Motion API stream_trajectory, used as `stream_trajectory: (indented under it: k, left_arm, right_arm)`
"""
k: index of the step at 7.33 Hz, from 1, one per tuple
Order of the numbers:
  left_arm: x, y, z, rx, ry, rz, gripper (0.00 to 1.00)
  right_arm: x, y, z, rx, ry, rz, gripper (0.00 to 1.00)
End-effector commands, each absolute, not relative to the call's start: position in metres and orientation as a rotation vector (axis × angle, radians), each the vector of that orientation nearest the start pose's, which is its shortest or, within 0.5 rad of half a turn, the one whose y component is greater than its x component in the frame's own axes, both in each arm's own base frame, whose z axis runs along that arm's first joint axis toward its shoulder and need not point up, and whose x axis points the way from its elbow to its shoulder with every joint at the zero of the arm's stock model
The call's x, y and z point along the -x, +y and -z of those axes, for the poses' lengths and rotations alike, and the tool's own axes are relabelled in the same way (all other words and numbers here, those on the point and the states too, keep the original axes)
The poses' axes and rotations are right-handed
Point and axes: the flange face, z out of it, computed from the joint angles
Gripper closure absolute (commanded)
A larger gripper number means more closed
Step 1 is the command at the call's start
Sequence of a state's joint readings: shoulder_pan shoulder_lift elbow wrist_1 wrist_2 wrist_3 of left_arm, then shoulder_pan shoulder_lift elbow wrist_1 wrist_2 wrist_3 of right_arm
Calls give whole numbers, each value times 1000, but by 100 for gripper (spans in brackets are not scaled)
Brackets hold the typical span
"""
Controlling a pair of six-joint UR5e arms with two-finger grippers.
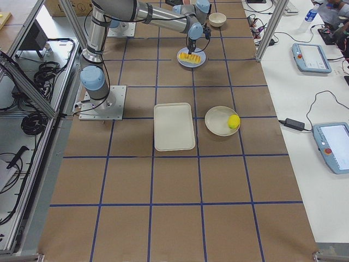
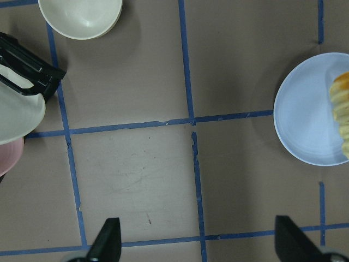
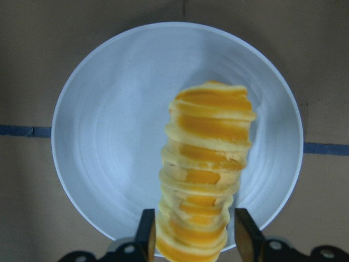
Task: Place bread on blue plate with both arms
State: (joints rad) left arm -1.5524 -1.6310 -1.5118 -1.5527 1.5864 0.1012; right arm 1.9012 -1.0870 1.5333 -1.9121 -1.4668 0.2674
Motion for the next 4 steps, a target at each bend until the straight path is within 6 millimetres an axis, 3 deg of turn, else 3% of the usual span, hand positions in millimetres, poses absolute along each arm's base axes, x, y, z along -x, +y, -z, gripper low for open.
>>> stream_trajectory:
  k: [1, 2, 3, 4]
  left_arm:
    - [121, -520, -485, -124, 3120, 15, 0]
    - [121, -521, -489, -124, 3120, 24, 0]
    - [122, -521, -484, -120, 3126, 16, 0]
    - [122, -520, -490, -117, 3126, 37, 0]
  right_arm:
    - [-334, -561, -282, 101, 3075, -148, 0]
    - [-317, -557, -292, 215, 3070, -157, 0]
    - [-281, -561, -304, 257, 3077, -224, 1]
    - [-237, -559, -339, 301, 3072, -219, 1]
